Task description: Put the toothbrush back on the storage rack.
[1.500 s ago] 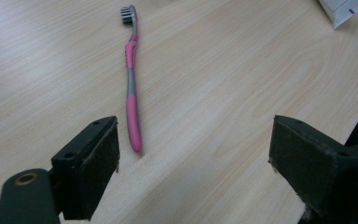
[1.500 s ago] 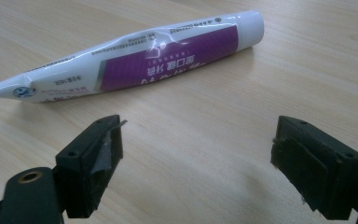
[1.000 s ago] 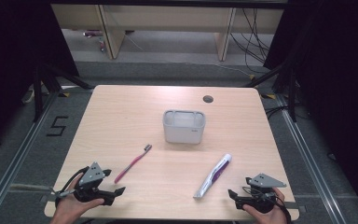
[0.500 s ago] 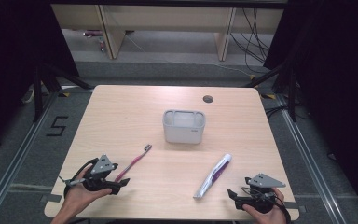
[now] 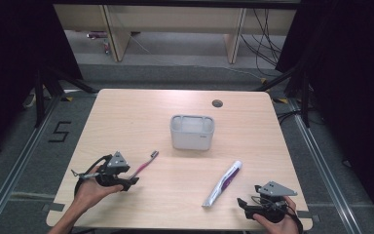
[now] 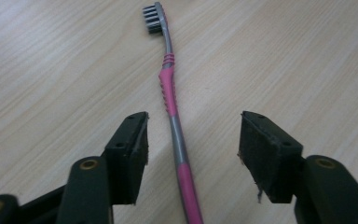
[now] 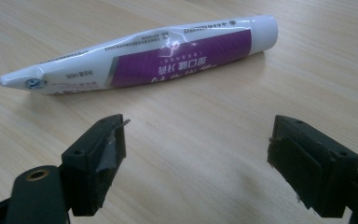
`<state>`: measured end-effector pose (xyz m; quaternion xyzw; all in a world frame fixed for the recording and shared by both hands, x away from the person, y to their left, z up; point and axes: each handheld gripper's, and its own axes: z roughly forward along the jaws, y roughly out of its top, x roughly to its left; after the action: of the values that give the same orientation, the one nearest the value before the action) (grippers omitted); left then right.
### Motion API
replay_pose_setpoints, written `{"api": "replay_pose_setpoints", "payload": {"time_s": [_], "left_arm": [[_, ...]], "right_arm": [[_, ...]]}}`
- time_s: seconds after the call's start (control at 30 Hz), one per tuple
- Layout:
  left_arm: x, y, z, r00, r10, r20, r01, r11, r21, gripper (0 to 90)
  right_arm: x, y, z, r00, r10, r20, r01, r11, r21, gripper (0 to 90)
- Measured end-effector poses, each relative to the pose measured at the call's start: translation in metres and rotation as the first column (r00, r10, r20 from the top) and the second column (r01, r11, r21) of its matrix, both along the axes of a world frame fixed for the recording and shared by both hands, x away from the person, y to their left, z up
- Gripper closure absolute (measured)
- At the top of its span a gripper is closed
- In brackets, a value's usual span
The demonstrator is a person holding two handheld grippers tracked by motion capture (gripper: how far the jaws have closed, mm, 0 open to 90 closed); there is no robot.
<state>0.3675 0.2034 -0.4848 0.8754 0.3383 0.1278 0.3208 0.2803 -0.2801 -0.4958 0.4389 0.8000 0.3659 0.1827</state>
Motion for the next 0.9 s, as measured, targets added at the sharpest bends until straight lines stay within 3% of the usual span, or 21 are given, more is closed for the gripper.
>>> {"api": "replay_pose_setpoints", "payload": {"time_s": [0.03, 0.17, 0.27, 0.33, 0.37, 0.53, 0.57, 0.63, 0.67, 0.73, 0.77, 0.9], "left_arm": [[0.003, 0.0, 0.001, 0.9998, -0.013, -0.014, 0.013, 0.9997, 0.022, 45.6], [0.011, -0.005, 0.0, 0.9998, -0.018, -0.012, 0.019, 0.9975, 0.068, 50.3], [0.015, -0.007, 0.0, 0.9996, -0.021, -0.018, 0.023, 0.9947, 0.101, 56.0], [0.019, -0.008, 0.001, 0.999, -0.033, -0.03, 0.036, 0.9941, 0.103, 58.8], [0.02, -0.009, 0.002, 0.9992, -0.03, -0.028, 0.033, 0.994, 0.105, 60.0], [0.028, -0.014, 0.006, 0.997, -0.042, -0.065, 0.052, 0.9856, 0.161, 64.5], [0.03, -0.015, 0.007, 0.9951, -0.044, -0.089, 0.058, 0.9855, 0.16, 65.0], [0.031, -0.016, 0.006, 0.9957, -0.042, -0.083, 0.056, 0.9838, 0.17, 65.8], [0.033, -0.018, 0.004, 0.9934, -0.047, -0.104, 0.064, 0.9832, 0.171, 65.9], [0.034, -0.02, 0.003, 0.993, -0.047, -0.109, 0.065, 0.983, 0.172, 66.7], [0.035, -0.022, 0.001, 0.9923, -0.046, -0.115, 0.066, 0.9816, 0.179, 66.7], [0.04, -0.026, 0.001, 0.9907, -0.04, -0.13, 0.066, 0.9783, 0.196, 70.6]], "right_arm": [[-0.001, 0.001, 0.0, 0.9997, -0.013, -0.022, 0.014, 1.0, 0.013, 19.4], [0.0, 0.001, -0.001, 0.9999, 0.01, -0.001, -0.01, 1.0, 0.005, 20.1], [-0.001, 0.002, -0.001, 0.9998, -0.005, -0.017, 0.005, 1.0, 0.017, 20.3], [0.0, 0.0, 0.0, 1.0, 0.005, 0.004, -0.005, 1.0, -0.003, 21.1], [-0.001, 0.001, 0.0, 0.9999, -0.005, -0.014, 0.005, 1.0, 0.016, 21.2], [-0.001, 0.001, 0.0, 0.9998, -0.009, -0.017, 0.009, 1.0, 0.014, 21.3], [-0.001, 0.002, -0.001, 0.9997, -0.007, -0.022, 0.007, 1.0, 0.018, 21.5], [-0.001, 0.001, -0.001, 0.9999, -0.003, -0.011, 0.004, 1.0, 0.008, 21.9], [0.0, 0.0, 0.0, 1.0, 0.007, 0.004, -0.007, 1.0, -0.009, 22.0], [0.0, 0.0, 0.0, 1.0, 0.007, 0.004, -0.007, 1.0, -0.009, 22.0], [-0.002, 0.002, 0.0, 0.9998, -0.001, -0.017, 0.002, 1.0, 0.01, 22.0], [0.0, 0.001, 0.0, 0.9999, 0.013, 0.01, -0.013, 1.0, -0.003, 22.4]]}}
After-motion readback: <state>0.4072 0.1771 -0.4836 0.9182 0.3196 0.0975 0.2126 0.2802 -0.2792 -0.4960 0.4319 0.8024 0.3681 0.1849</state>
